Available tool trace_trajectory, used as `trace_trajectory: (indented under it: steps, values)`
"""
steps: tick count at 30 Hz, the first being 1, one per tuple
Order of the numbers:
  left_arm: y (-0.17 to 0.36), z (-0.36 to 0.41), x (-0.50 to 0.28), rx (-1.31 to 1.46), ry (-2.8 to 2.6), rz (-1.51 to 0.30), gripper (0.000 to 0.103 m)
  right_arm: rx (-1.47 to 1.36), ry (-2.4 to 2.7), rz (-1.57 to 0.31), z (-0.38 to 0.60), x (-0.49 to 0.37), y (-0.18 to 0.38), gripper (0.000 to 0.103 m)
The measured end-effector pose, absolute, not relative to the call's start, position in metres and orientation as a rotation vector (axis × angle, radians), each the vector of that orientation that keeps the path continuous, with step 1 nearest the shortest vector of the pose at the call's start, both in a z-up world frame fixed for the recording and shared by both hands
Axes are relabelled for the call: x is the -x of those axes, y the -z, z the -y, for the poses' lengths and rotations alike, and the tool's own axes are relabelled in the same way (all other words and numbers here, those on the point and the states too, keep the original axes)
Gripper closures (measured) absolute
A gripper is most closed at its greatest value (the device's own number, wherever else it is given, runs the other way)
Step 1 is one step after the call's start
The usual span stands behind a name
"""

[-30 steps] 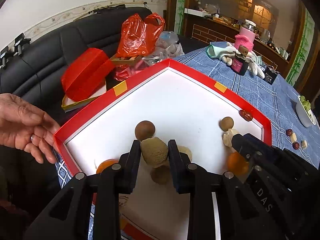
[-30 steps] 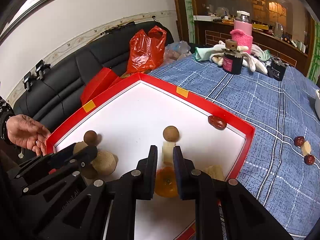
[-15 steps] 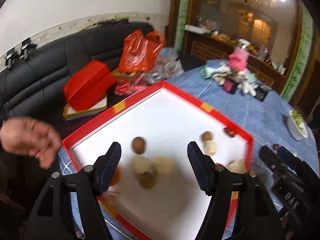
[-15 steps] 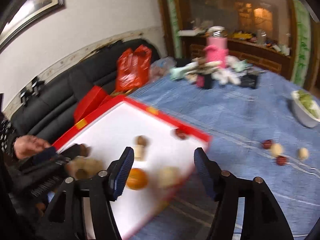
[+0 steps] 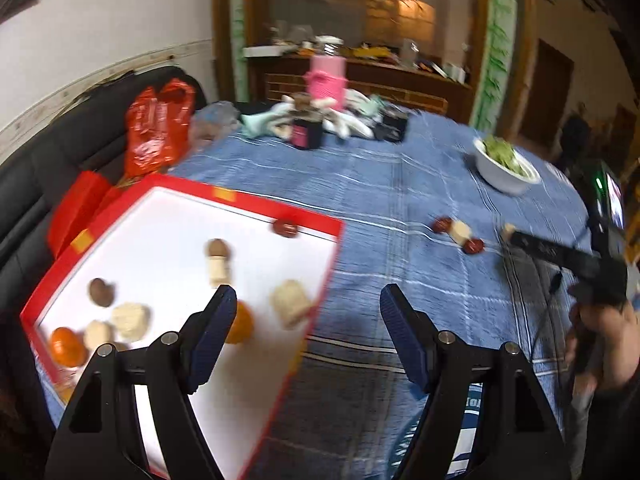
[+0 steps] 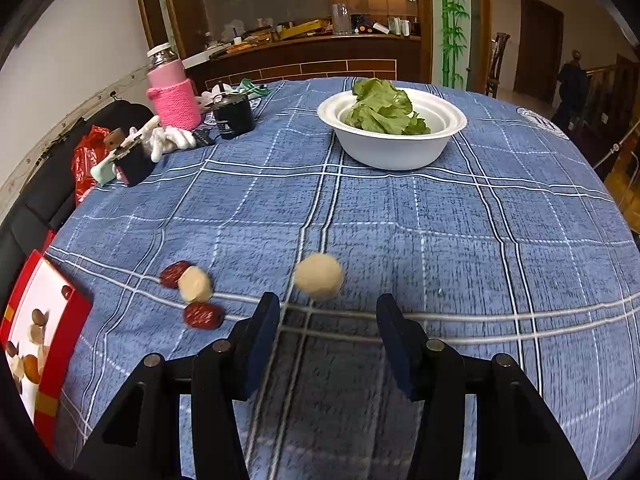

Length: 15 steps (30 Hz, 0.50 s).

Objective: Organize fruits
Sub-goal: 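Move both open tools back toward the remaining items on the tablecloth, then grasp a beige cube with the right tool while the left tool grasps a red date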

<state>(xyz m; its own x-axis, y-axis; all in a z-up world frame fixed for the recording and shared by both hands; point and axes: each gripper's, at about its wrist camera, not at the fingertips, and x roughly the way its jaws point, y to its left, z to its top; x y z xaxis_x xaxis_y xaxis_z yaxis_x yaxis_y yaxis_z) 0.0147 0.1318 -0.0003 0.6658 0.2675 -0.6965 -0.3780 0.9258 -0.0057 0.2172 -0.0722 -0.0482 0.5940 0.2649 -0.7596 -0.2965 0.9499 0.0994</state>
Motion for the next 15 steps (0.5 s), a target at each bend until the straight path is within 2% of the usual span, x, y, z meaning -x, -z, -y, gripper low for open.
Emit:
trace_trajectory:
  steps: [4, 5, 6, 15]
  values:
    - [0.006, -0.117, -0.032, 0.153, -0.329, -0.791, 0.029, 0.089, -0.347, -0.872, 0.061, -0.228, 0.052, 0.052]
    - [0.006, -0.114, -0.035, 0.154, -0.322, -0.795, 0.029, 0.085, -0.341, -0.888, 0.06, -0.233, 0.055, 0.057]
    - [0.007, -0.11, -0.041, 0.155, -0.313, -0.792, 0.029, 0.079, -0.339, -0.91, 0.058, -0.237, 0.061, 0.072]
    - [0.014, -0.059, -0.095, 0.119, -0.198, -0.817, 0.029, -0.02, -0.34, -0.88, 0.094, -0.214, 0.051, 0.075]
